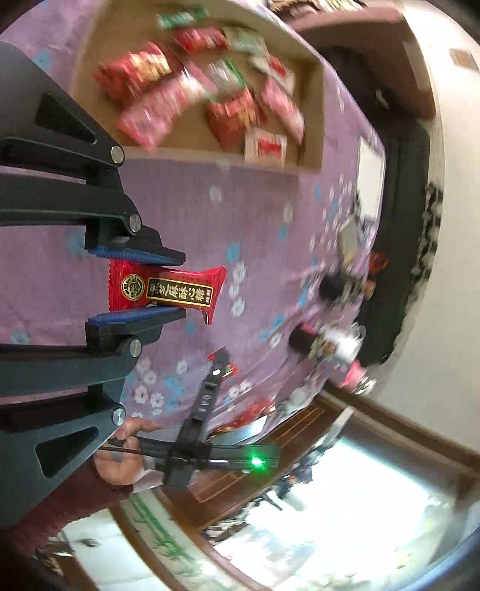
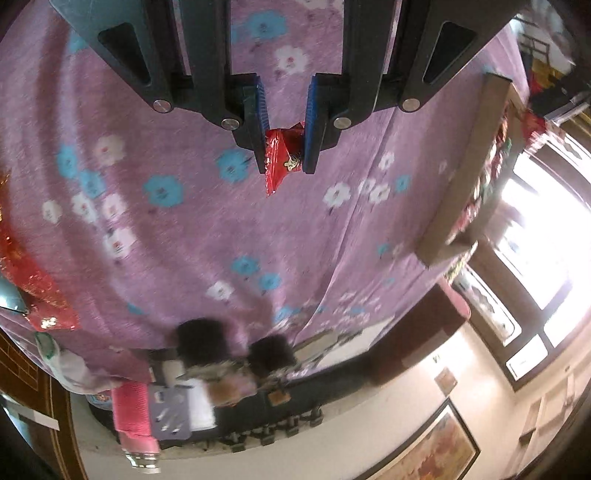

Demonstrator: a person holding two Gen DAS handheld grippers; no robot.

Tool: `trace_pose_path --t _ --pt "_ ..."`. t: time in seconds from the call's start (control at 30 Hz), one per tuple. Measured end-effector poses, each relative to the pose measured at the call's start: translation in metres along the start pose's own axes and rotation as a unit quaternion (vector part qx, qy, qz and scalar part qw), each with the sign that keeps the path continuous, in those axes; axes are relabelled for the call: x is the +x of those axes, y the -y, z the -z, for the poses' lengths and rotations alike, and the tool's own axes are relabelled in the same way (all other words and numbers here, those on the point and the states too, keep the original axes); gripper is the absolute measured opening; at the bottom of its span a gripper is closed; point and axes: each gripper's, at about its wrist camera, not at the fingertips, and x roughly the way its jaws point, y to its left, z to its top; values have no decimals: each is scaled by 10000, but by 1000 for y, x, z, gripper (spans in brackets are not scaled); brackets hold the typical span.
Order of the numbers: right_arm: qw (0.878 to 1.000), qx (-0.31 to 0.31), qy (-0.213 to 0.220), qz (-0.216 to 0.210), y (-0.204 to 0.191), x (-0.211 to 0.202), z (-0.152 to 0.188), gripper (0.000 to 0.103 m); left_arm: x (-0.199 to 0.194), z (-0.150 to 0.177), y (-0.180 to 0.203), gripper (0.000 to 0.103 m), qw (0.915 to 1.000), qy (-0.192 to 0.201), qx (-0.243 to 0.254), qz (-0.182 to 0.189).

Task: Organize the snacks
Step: 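Carry both held packets toward the cardboard box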

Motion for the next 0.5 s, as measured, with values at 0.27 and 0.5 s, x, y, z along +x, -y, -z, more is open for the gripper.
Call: trace_pose_path --t 0.27,0.5 --pt "9985 -259 14 477 -18 3 15 18 -55 23 -76 19 9942 561 -847 -359" --pt "9974 -334 -11 641 -32 -8 28 18 -85 43 -131 19 9854 834 -1243 -809"
